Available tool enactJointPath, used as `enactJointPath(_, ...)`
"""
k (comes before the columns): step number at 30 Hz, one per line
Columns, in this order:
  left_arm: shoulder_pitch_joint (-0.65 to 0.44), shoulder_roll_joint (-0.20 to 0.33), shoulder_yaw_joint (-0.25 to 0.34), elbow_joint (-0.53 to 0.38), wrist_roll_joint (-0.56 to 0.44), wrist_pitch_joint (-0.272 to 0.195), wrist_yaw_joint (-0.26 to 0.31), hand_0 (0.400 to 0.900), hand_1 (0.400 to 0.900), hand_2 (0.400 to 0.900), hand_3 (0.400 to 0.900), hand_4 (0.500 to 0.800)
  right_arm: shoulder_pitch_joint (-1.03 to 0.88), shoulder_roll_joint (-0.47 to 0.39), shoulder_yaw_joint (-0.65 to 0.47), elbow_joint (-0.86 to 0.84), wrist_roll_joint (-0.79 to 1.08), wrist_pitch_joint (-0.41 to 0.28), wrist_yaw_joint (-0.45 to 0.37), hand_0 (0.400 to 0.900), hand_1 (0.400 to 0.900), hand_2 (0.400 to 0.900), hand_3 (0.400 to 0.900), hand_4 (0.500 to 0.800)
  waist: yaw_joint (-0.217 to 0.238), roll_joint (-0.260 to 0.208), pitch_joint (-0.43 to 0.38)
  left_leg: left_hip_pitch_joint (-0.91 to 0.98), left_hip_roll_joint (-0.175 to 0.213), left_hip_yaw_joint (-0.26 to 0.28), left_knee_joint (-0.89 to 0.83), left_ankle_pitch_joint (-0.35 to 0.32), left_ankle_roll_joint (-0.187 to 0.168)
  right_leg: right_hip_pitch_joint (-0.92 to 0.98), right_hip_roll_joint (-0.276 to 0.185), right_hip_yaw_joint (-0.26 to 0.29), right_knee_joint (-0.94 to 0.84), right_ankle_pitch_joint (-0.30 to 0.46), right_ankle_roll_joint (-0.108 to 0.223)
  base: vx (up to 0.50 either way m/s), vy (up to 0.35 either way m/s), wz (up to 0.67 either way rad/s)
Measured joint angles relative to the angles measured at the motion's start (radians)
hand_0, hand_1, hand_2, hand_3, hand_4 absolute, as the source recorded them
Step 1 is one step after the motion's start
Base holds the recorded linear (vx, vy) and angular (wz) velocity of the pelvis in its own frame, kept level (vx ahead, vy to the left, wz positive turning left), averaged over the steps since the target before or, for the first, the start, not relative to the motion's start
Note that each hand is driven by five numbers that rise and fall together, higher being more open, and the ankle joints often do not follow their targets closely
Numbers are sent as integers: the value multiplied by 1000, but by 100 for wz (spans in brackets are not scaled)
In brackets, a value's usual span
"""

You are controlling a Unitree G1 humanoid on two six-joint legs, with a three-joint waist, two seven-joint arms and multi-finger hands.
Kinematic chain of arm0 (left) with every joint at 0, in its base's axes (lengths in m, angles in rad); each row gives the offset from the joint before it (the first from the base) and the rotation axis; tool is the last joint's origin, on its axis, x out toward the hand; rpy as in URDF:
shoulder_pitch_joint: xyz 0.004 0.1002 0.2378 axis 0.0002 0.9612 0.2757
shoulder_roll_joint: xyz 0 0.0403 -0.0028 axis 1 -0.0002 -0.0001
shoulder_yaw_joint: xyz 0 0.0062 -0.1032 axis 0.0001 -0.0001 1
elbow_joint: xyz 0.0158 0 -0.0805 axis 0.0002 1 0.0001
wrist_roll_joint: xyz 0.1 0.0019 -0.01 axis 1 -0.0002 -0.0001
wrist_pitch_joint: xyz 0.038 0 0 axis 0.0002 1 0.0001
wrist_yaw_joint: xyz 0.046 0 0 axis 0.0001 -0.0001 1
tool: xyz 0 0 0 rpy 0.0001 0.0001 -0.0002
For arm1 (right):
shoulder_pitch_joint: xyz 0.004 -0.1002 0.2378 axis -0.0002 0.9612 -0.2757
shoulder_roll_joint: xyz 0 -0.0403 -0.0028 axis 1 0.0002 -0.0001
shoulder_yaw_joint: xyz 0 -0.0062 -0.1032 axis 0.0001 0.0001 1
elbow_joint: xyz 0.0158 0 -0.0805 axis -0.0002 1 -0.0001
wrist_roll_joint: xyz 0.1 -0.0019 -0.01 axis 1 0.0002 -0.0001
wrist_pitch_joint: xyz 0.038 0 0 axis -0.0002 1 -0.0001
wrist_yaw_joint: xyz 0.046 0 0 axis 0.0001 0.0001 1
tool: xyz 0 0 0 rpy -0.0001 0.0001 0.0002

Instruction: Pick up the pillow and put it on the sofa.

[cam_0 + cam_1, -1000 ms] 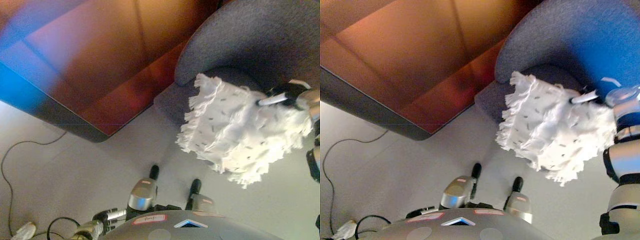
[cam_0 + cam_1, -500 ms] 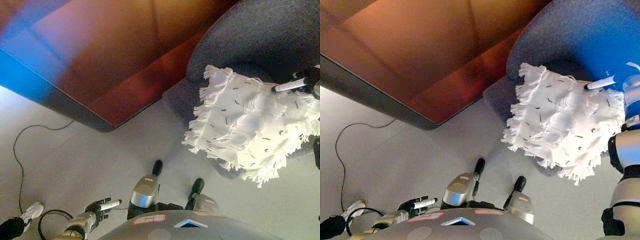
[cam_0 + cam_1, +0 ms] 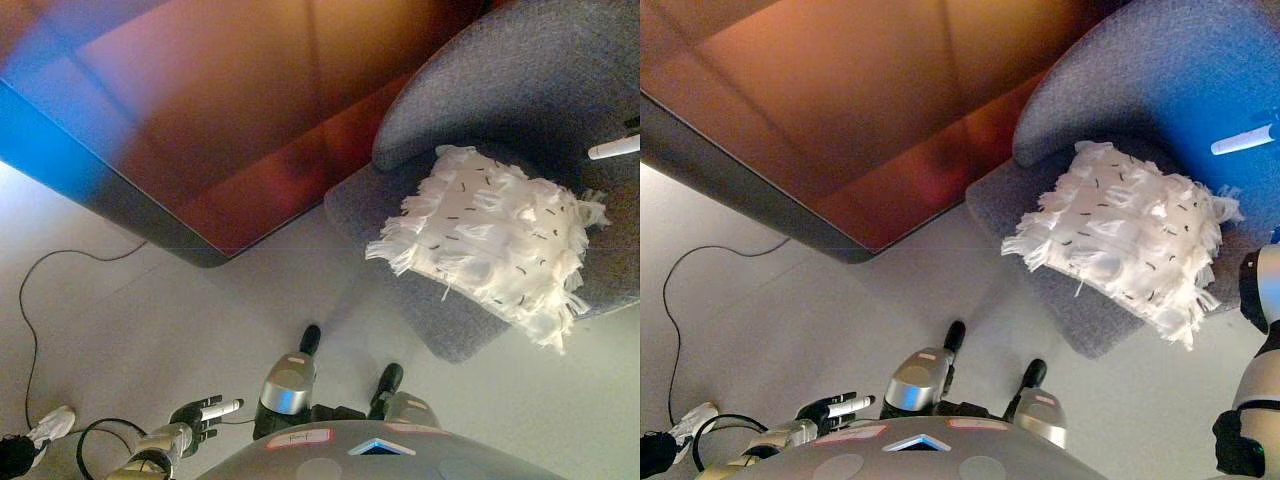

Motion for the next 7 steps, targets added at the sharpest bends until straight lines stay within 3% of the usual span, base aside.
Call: enactJointPath(7,-2,2,-1,0,0,-8,-2,900,900,900,900,800,1,-20,-33,0,38,29,-66,900,900,900,900,800,-7,-14,-13,14,0,10,-11,1,1,4,1,10,0,3,3,-12,9,-7)
